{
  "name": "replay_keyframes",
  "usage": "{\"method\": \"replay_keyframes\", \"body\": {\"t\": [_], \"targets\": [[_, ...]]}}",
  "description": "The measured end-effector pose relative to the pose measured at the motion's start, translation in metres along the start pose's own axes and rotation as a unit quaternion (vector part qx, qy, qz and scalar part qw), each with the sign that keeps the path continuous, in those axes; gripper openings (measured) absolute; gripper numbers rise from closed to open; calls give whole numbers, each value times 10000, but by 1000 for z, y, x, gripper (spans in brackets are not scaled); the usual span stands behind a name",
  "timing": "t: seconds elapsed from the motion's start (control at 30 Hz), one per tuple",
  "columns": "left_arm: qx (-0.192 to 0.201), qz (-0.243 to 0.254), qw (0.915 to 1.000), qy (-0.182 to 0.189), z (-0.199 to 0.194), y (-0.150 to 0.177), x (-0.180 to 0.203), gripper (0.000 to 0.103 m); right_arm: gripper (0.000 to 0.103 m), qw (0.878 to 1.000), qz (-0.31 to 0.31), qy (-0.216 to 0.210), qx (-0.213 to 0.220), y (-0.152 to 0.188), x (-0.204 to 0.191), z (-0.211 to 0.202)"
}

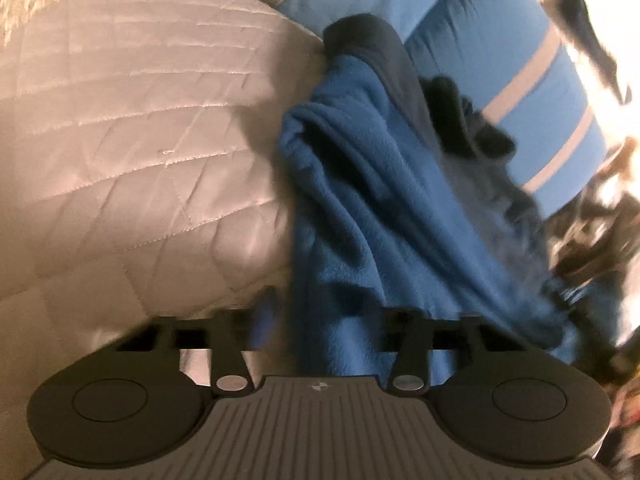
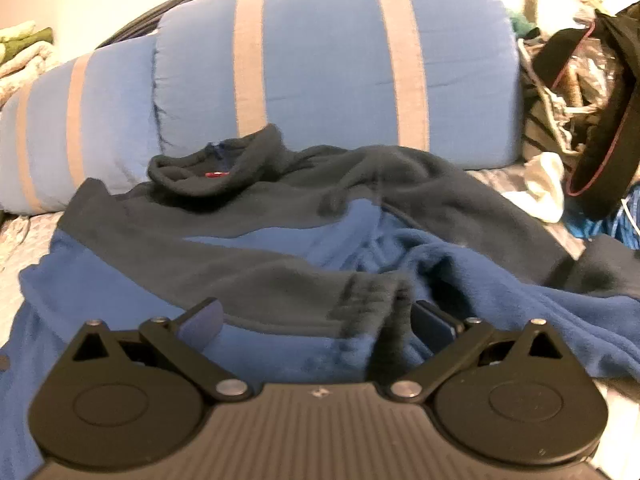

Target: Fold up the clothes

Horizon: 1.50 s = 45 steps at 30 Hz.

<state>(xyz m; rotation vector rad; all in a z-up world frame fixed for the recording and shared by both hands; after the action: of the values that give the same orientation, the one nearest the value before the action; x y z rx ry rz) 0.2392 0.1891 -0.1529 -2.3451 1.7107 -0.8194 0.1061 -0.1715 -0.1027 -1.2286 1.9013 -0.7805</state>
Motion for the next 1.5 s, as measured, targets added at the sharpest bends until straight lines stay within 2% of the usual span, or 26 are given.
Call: {"method": "replay_keyframes", "body": {"t": [0.17,0.3,0.4,0.5,0.53,0.63,0.8,0.87,0.97,1.1,1.27,1.43,1.5], "targets": [[-76,-432,9985,-312,-9,14,-8,7,103,9999,94,122,69,-1,12,-9],[25,-489,9970,-597,-15,17,-6,8,103,9995,139,185,191,-5,23,-21],[57,-568,9955,-761,-15,13,-3,12,103,9989,304,160,329,-8,37,-35],[174,-600,9931,-988,-20,10,0,24,103,9971,566,184,479,-11,56,-50],[330,-547,9909,-1182,-26,9,2,31,103,9963,674,181,504,-11,63,-54],[851,-321,9836,-1554,-47,3,17,42,103,9940,951,159,508,-8,80,-62],[1733,74,9756,-1345,-84,-4,68,55,103,9917,1196,189,434,0,100,-69],[2063,280,9704,-1227,-97,-6,92,65,103,9896,1374,95,418,3,108,-72],[2334,839,9629,-1060,-100,-4,138,69,103,9865,1585,-10,422,8,118,-73],[2288,1632,9563,-807,-81,3,199,70,102,9836,1751,-113,419,12,126,-72],[2073,2100,9550,-285,-29,10,260,70,97,9797,1935,-414,338,14,124,-62],[1989,2278,9532,65,17,26,282,70,83,9757,2016,-755,404,11,117,-55],[1949,2467,9493,73,28,35,284,70,76,9746,1976,-954,447,8,110,-52]]}}
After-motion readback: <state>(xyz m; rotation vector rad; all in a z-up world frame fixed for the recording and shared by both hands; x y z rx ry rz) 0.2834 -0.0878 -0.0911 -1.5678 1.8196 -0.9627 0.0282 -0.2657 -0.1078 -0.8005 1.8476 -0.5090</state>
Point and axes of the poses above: each gripper's, at about its wrist camera, not at the fingertips, and z roughly the way its jaws point, x to its right, y to its underside, the point moved 7 cm from there along z, roughly the way its jaws point, and after that the axes turned 11 degrees about -y, right-handed, at the moved point
